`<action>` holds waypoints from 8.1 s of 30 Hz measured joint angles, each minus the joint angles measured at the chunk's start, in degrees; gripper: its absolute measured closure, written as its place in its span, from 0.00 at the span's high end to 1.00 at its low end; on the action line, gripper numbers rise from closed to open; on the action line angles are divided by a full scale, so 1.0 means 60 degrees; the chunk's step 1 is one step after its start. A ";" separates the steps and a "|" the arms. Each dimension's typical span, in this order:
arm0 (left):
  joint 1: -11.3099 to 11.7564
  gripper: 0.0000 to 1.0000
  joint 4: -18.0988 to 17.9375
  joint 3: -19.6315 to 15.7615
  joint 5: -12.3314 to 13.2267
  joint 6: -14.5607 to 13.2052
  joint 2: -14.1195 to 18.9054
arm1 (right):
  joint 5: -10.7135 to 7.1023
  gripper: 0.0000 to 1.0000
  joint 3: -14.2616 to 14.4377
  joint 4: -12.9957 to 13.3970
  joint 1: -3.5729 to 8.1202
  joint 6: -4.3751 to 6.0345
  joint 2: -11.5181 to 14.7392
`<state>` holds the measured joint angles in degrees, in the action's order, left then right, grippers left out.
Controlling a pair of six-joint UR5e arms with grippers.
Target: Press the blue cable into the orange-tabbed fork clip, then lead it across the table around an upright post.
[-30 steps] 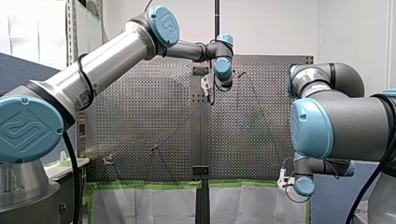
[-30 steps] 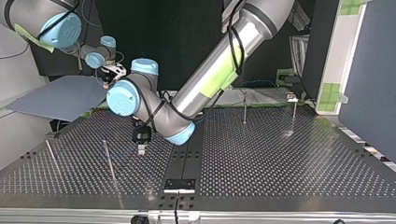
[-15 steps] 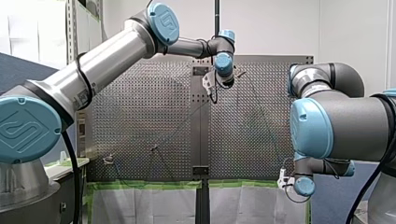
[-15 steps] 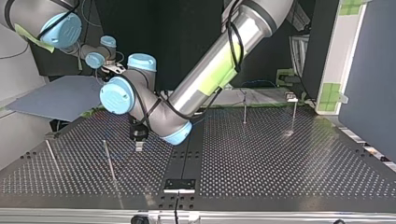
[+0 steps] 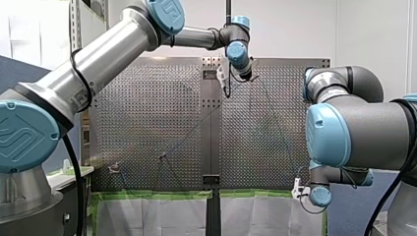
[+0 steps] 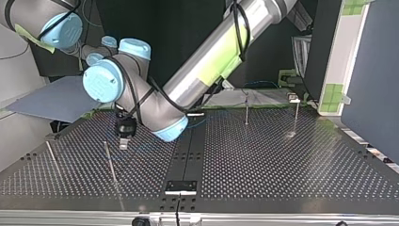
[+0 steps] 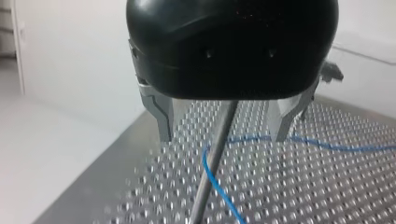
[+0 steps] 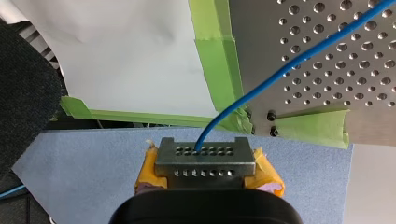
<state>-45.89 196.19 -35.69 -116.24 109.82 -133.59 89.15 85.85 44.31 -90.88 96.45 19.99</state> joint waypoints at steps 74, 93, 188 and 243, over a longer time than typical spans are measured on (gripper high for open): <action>-0.0192 1.00 0.0188 -0.0317 -0.0436 -0.2595 0.0066 | -0.0047 0.00 0.0000 -0.0059 -0.0007 -0.0074 0.0001; -0.0105 1.00 -0.0445 -0.1247 -0.0670 -0.2093 0.1069 | -0.0033 0.00 -0.0002 -0.0087 0.0002 -0.0081 0.0001; 0.0138 1.00 -0.5518 -1.0136 -0.0918 0.1029 0.7645 | -0.0083 0.00 -0.0017 -0.0220 -0.0103 -0.0413 0.0003; 0.0383 1.00 -0.9768 -1.5037 -0.0294 -0.1758 0.6342 | -0.0309 0.00 -0.0115 -0.0371 -0.0225 -0.0482 0.0004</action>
<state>-43.60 137.58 -125.91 -118.00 99.27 -95.54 87.29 85.16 42.09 -92.23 93.56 20.01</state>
